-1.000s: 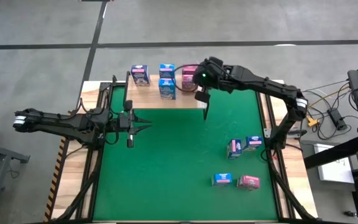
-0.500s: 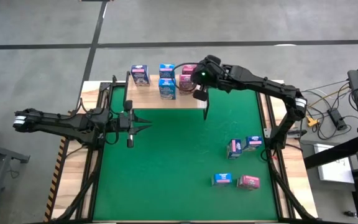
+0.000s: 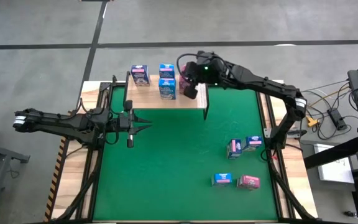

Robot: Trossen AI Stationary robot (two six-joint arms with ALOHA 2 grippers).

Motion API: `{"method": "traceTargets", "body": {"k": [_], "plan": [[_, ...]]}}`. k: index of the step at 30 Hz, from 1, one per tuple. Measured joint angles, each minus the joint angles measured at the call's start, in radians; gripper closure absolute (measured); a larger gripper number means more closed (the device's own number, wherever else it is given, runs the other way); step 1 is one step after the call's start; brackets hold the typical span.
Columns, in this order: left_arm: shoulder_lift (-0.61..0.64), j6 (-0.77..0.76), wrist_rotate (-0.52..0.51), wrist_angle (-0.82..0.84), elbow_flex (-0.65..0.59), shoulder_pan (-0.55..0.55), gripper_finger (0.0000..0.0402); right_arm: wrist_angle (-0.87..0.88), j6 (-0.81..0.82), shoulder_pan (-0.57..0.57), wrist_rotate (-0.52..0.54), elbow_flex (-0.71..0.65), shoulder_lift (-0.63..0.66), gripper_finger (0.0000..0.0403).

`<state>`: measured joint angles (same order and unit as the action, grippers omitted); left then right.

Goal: Stack cereal on shelf
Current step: Put the left pink cereal box on the shelf aligned with the other pink cereal box

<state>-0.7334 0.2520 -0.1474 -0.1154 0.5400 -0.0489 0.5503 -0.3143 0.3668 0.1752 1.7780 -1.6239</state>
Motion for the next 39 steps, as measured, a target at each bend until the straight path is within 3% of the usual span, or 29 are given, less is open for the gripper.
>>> {"method": "traceTargets", "body": {"k": [9, 39], "plan": [[0.000, 0.000, 0.000, 0.000, 0.000, 0.000, 0.0364, -0.003, -0.012, 0.003, 0.001, -0.014, -0.062, 0.0390], [0.000, 0.000, 0.000, 0.000, 0.000, 0.000, 0.0364, 0.047, 0.000, 0.005, 0.010, -0.016, -0.059, 0.0390]]}}
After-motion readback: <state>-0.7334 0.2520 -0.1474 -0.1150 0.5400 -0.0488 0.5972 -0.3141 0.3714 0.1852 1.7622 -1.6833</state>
